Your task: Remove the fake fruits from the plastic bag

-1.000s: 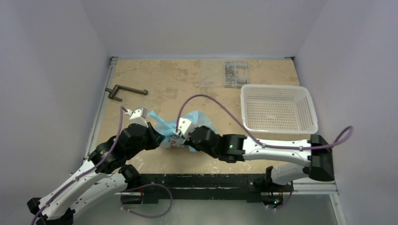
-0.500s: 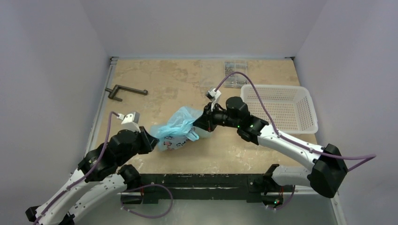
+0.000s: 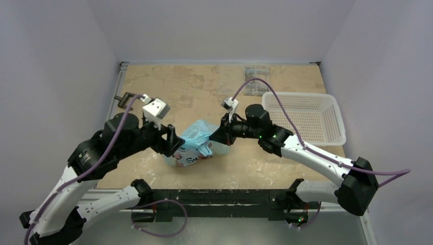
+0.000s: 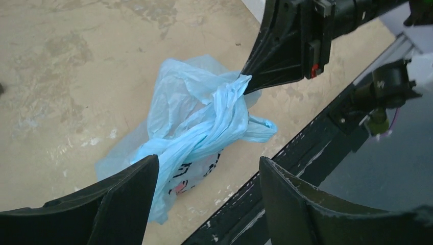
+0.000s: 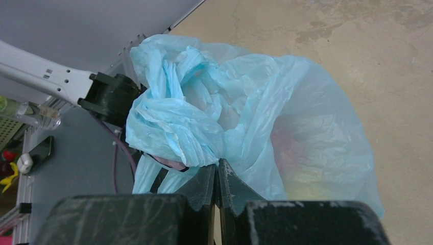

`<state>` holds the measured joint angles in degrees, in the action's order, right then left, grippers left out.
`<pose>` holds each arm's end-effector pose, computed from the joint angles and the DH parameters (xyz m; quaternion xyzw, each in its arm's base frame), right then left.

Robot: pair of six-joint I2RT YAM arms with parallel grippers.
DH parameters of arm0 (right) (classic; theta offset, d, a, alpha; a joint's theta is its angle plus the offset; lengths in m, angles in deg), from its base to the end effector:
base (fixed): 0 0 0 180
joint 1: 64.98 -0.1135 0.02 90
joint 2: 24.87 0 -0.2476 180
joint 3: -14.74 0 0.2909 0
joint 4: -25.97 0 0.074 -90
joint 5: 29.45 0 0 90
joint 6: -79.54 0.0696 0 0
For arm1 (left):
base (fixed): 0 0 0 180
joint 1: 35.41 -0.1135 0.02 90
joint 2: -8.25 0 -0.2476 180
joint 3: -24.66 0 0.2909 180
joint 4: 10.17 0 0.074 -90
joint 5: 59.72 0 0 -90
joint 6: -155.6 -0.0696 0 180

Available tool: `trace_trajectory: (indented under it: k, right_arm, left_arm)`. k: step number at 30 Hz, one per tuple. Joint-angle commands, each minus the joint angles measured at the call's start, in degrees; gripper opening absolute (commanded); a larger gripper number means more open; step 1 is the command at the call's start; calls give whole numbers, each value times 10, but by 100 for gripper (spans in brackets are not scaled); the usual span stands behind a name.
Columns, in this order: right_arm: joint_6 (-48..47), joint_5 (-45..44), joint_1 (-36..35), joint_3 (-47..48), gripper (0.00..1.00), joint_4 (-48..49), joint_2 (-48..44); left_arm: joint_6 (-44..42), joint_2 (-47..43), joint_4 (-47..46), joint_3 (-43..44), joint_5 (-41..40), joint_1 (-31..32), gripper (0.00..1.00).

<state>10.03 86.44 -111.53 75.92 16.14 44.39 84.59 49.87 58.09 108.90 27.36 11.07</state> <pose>0.2189 0.2752 0.2622 -0.3061 0.7380 0.4677 0.3781 0.1254 -0.1269 0.4128 0.1879 0.8251 -0.2698 0.4595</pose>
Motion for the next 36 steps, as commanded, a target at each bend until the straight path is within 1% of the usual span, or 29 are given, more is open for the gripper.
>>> trace_trajectory:
  k: [1, 3, 5, 7, 9, 12, 15, 19, 24, 27, 29, 30, 32, 33, 34, 35, 36]
  right_arm:
    - [-16, 27, 0, 31, 0, 1, -16]
    - [-18, 32, 1, 32, 0, 0, -19]
    - [-21, 37, 1, 35, 0, -6, -22]
    - [-25, 43, 1, 34, 0, -8, -26]
    - [-29, 43, 0, 31, 0, -8, -30]
    - [-34, 44, 1, 32, 0, -18, -31]
    - [-36, 46, 0, 28, 0, -20, -42]
    - [-37, 46, 0, 24, 0, -17, -47]
    - [-37, 47, 1, 17, 0, -16, -51]
    - [-38, 43, 0, 17, 0, -15, -48]
    - [-43, 44, 1, 19, 0, -19, -47]
    - [-45, 41, 1, 18, 0, -20, -47]
    - [-51, 31, 0, 16, 0, -20, -45]
    - [-52, 28, 0, 15, 0, -20, -43]
    - [-54, 26, 1, 15, 0, -20, -41]
    - [-54, 24, 0, 16, 0, -20, -40]
    - [-55, 24, 0, 17, 0, -20, -39]
  left_arm:
    - [-148, 71, 44, 24, 107, -3, 71]
    - [-169, 86, 44, 16, 125, -3, 71]
    - [-182, 102, 47, 13, 116, -3, 69]
    - [-201, 120, 59, 14, 116, -3, 66]
    - [-221, 131, 66, 11, 98, -3, 65]
    - [-237, 137, 71, 5, 58, -5, 66]
    - [-252, 146, 78, 3, 54, -11, 65]
    - [-270, 165, 70, -6, 44, -23, 60]
    - [-280, 185, 45, -5, 70, -58, 50]
    - [-285, 187, 19, -14, 93, -79, 45]
    - [-285, 192, 7, -21, 87, -90, 40]
    - [-283, 196, 2, -25, 81, -93, 40]
    - [-279, 201, -14, -33, 60, -98, 46]
    - [-279, 201, -23, -38, 62, -102, 46]
    - [-279, 201, -31, -43, 61, -106, 45]
    - [-279, 204, -35, -45, 58, -110, 40]
    - [-278, 206, -37, -45, 58, -112, 29]
